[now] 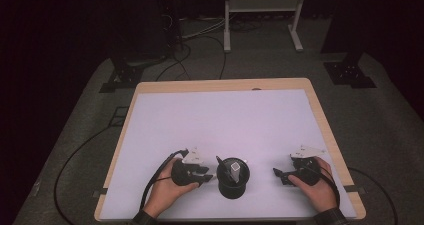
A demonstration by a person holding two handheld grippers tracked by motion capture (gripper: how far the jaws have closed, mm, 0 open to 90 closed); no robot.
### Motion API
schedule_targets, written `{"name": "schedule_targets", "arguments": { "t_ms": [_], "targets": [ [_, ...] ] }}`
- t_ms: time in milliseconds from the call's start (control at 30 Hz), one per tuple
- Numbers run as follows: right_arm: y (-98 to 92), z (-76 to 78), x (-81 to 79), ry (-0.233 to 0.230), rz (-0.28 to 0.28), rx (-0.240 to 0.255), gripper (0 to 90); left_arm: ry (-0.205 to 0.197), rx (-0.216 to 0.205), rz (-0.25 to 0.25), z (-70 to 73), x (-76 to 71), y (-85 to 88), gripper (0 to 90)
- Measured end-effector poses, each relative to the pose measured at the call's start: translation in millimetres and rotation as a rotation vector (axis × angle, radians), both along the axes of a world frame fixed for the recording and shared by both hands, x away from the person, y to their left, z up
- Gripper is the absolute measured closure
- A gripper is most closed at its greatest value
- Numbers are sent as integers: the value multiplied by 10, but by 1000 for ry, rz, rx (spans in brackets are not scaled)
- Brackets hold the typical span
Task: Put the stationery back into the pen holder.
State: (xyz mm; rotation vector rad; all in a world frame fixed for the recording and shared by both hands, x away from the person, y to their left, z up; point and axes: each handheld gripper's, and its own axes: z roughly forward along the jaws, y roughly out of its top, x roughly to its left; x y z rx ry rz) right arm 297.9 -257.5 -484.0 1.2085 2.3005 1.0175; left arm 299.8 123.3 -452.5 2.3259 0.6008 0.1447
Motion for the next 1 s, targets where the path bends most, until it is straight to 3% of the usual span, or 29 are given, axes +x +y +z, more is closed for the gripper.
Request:
{"name": "schedule_targets", "arguments": {
  "t_ms": [200,333,600,767,1000],
  "targets": [
    [0,0,0,-1,1,0,124,8,46,-6,-85,33,-73,702],
    [0,0,0,0,0,0,124,0,50,3,-86,40,-76,775],
    [0,0,0,-1,1,-1,124,0,58,2,-74,42,-62,787],
    [-1,0,0,-1,0,0,124,-3,58,25,-37,40,66,787],
    [-1,0,0,0,0,1,124,7,64,81,-42,4,408,787]
  ]
}}
